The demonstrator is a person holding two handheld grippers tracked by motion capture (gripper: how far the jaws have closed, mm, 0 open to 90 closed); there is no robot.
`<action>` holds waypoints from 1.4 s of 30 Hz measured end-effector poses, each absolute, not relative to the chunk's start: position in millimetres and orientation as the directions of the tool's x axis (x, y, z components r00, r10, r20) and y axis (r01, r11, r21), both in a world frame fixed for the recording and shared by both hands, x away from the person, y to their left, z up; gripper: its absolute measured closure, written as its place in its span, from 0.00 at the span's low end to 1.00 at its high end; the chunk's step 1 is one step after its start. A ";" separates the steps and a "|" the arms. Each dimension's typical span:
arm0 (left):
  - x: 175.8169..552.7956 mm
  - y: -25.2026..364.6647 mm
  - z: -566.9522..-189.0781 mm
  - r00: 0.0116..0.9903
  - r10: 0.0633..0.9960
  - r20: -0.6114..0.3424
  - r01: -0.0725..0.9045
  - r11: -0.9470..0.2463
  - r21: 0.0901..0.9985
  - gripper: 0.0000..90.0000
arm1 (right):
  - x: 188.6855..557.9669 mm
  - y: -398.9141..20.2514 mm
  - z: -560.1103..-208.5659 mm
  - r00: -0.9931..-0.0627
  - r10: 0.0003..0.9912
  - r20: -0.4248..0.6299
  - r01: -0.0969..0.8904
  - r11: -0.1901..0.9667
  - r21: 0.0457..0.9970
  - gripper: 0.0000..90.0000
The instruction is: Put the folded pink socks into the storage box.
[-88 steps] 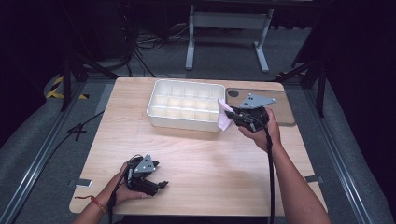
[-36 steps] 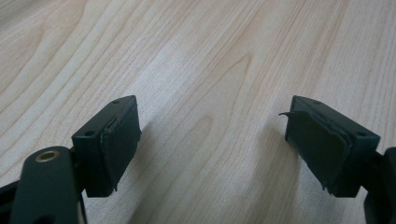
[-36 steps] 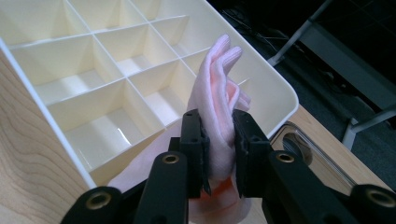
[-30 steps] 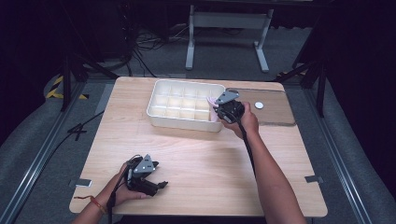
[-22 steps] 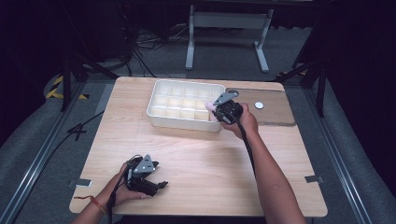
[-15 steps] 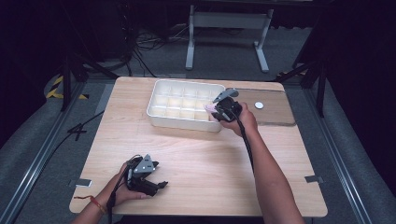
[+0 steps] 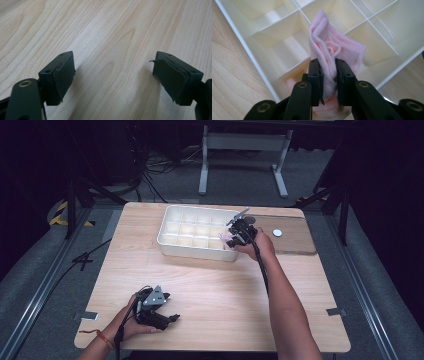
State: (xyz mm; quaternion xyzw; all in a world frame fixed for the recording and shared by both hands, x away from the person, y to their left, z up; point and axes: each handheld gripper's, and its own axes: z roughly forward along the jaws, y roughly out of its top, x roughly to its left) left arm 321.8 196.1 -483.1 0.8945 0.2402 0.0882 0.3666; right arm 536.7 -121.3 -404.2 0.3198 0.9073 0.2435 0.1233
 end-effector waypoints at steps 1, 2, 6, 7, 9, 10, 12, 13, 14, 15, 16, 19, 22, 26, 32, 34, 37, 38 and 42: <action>321.8 196.1 -483.1 0.869 0.495 -0.019 0.365 -0.616 0.698 0.20 | 538.2 -121.2 -403.8 -0.764 0.642 -0.060 0.527 0.676 0.515 0.85; 321.8 196.2 -483.1 0.869 0.494 -0.018 0.365 -0.616 0.698 0.20 | 539.0 -120.8 -403.7 -0.765 0.642 -0.050 0.534 0.675 0.509 0.85; 322.0 196.3 -482.9 0.870 0.493 -0.016 0.363 -0.619 0.696 0.20 | 541.8 -119.6 -407.3 -0.767 0.640 -0.045 0.546 0.688 0.478 0.85; 322.0 196.3 -482.9 0.870 0.492 -0.015 0.363 -0.620 0.696 0.20 | 542.4 -120.0 -407.7 -0.768 0.639 -0.041 0.547 0.688 0.477 0.85; 322.0 196.3 -483.0 0.870 0.492 -0.016 0.363 -0.619 0.696 0.20 | 543.8 -120.5 -407.9 -0.768 0.640 -0.033 0.552 0.687 0.472 0.85; 322.0 196.3 -483.0 0.870 0.493 -0.016 0.363 -0.619 0.696 0.20 | 544.6 -120.7 -407.7 -0.765 0.643 -0.022 0.561 0.683 0.467 0.85; 321.9 196.3 -482.9 0.870 0.493 -0.016 0.363 -0.619 0.696 0.20 | 546.1 -120.0 -407.2 -0.769 0.639 -0.016 0.563 0.689 0.456 0.85; 322.1 196.4 -482.9 0.871 0.491 -0.016 0.362 -0.620 0.696 0.20 | 546.6 -118.9 -407.2 -0.766 0.643 -0.021 0.567 0.691 0.448 0.85; 322.1 196.4 -482.9 0.871 0.491 -0.015 0.362 -0.620 0.696 0.20 | 547.5 -118.1 -406.6 -0.768 0.639 -0.022 0.567 0.697 0.439 0.85; 322.1 196.4 -482.9 0.871 0.491 -0.015 0.362 -0.620 0.696 0.20 | 547.7 -117.2 -406.7 -0.767 0.641 -0.024 0.569 0.698 0.435 0.85; 322.1 196.4 -482.9 0.871 0.491 -0.015 0.362 -0.620 0.696 0.20 | 548.0 -116.9 -406.9 -0.768 0.640 -0.023 0.569 0.698 0.434 0.85; 322.2 196.4 -482.9 0.871 0.490 -0.015 0.361 -0.621 0.696 0.20 | 549.2 -118.7 -408.6 -0.765 0.644 -0.004 0.579 0.690 0.434 0.85; 322.1 196.4 -482.9 0.871 0.491 -0.015 0.361 -0.620 0.696 0.20 | 550.2 -118.6 -410.9 -0.762 0.648 0.005 0.588 0.689 0.425 0.85; 322.0 196.3 -482.9 0.870 0.492 -0.016 0.363 -0.619 0.696 0.20 | 551.5 -115.9 -411.2 -0.761 0.649 0.000 0.593 0.696 0.404 0.85; 322.1 196.4 -482.9 0.871 0.490 -0.015 0.361 -0.621 0.696 0.20 | 552.5 -113.5 -412.6 -0.760 0.650 0.008 0.601 0.698 0.388 0.85; 322.1 196.4 -482.9 0.871 0.490 -0.015 0.361 -0.621 0.696 0.20 | 552.4 -111.4 -414.9 -0.760 0.650 0.004 0.605 0.704 0.373 0.85; 322.0 196.4 -482.9 0.871 0.491 -0.014 0.361 -0.620 0.696 0.20 | 552.7 -106.4 -419.9 -0.760 0.649 -0.010 0.607 0.716 0.345 0.85; 322.0 196.4 -482.9 0.871 0.491 -0.014 0.361 -0.620 0.696 0.20 | 552.7 -106.4 -419.9 -0.760 0.649 -0.010 0.607 0.716 0.345 0.85; 322.0 196.4 -482.9 0.871 0.491 -0.014 0.361 -0.620 0.696 0.20 | 553.2 -108.2 -419.3 -0.761 0.648 0.005 0.608 0.712 0.352 0.85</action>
